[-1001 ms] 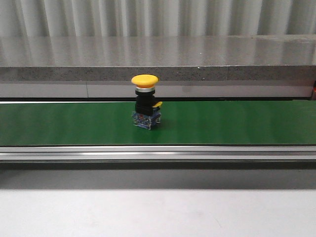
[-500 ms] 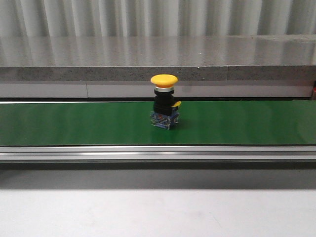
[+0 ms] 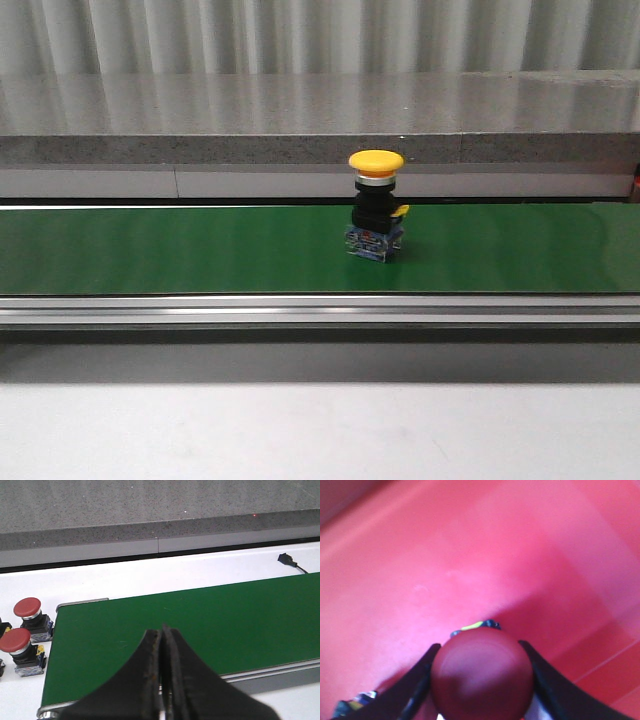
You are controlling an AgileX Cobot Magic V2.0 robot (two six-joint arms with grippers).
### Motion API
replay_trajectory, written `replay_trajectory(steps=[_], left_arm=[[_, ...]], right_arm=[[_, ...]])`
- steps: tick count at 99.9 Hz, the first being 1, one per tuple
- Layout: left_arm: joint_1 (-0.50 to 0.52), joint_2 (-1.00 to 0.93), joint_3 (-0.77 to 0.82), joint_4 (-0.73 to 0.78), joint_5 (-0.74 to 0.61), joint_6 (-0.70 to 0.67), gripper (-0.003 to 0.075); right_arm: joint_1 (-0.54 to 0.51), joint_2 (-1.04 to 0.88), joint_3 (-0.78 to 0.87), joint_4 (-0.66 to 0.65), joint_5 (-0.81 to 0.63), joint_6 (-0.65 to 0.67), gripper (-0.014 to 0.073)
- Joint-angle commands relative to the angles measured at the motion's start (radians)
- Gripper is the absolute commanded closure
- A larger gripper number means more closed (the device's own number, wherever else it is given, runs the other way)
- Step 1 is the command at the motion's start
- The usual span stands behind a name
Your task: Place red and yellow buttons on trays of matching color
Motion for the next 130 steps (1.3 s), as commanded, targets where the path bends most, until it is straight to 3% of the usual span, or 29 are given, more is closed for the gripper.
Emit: replay_trajectory(steps=[1, 12, 27, 35, 72, 94, 113, 130], left_arm=[[-0.008, 0.002, -0.027, -0.008, -0.08, 0.0, 0.074], [-0.008, 0.002, -0.027, -0.008, -0.08, 0.0, 0.074], [-0.008, 0.002, -0.027, -0.008, -0.08, 0.0, 0.074], [-0.008, 0.002, -0.027, -0.008, -0.08, 0.0, 0.074], [-0.008, 0.002, -0.027, -0.008, -0.08, 0.0, 0.074], [-0.008, 0.002, -0.027, -0.008, -0.08, 0.0, 0.074], [-0.008, 0.002, -0.027, -0.008, -0.08, 0.0, 0.074], [-0.008, 0.002, -0.027, -0.008, -0.08, 0.0, 0.074]], right_arm=[[-0.005, -0.035, -0.032, 0.015, -0.023, -0.001, 0.0533], [-0.005, -0.031, -0.032, 0.015, -0.014, -0.001, 0.0419], [-0.005, -0.036, -0.051, 0.014, 0.015, -0.002, 0.0056], [-0.005, -0.048, -0.076, 0.014, 0.046, -0.002, -0.0078], [-0.005, -0.231, -0.105, 0.014, 0.222, -0.005, -0.0041], [0.018, -0.402, -0.001, 0.014, 0.266, -0.036, -0.0041], [0.13, -0.579, 0.121, 0.014, 0.321, -0.072, -0.0041], [0.291, -0.668, 0.152, 0.014, 0.473, -0.121, -0.0041]])
